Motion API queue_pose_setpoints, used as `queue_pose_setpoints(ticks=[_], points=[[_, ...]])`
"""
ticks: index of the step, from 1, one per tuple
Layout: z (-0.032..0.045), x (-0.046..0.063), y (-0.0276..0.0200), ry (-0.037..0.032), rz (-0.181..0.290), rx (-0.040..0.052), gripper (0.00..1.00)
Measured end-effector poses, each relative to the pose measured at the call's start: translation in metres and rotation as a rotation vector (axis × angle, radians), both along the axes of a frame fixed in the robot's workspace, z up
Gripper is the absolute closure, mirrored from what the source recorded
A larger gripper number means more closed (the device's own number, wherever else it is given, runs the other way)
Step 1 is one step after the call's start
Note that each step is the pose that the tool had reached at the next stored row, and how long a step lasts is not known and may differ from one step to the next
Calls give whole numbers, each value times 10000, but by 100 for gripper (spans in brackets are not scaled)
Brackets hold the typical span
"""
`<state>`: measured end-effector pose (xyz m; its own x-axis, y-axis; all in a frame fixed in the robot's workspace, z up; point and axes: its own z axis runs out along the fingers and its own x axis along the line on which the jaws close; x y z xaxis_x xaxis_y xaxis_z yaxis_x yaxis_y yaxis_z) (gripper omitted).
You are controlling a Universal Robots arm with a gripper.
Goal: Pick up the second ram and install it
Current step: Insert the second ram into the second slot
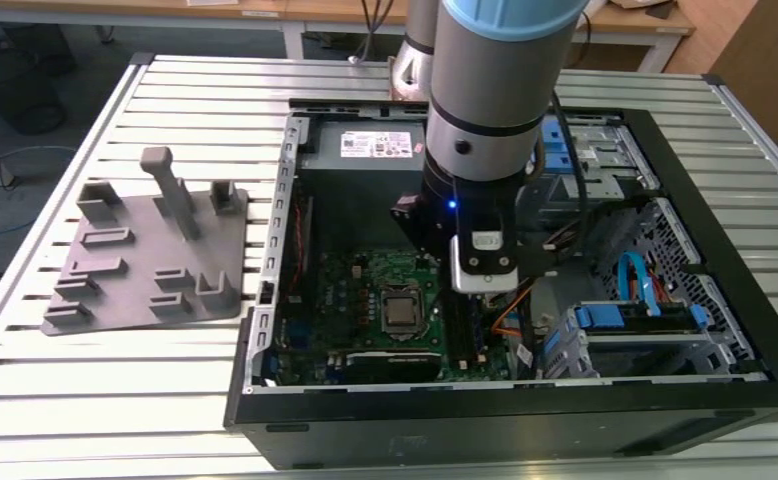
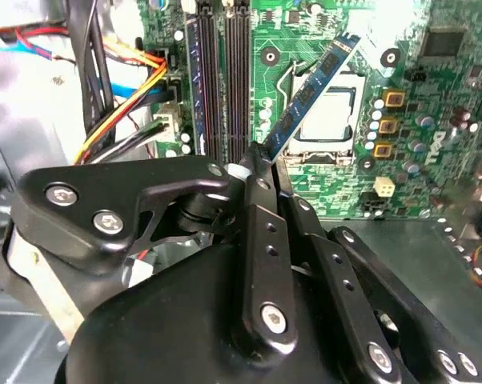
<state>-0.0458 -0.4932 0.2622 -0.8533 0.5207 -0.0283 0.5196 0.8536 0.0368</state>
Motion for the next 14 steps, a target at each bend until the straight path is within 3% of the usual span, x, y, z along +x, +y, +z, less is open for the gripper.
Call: queue_pose_setpoints(ticks=[14], points=[[-7,0,0,0,-2064,-11,86]])
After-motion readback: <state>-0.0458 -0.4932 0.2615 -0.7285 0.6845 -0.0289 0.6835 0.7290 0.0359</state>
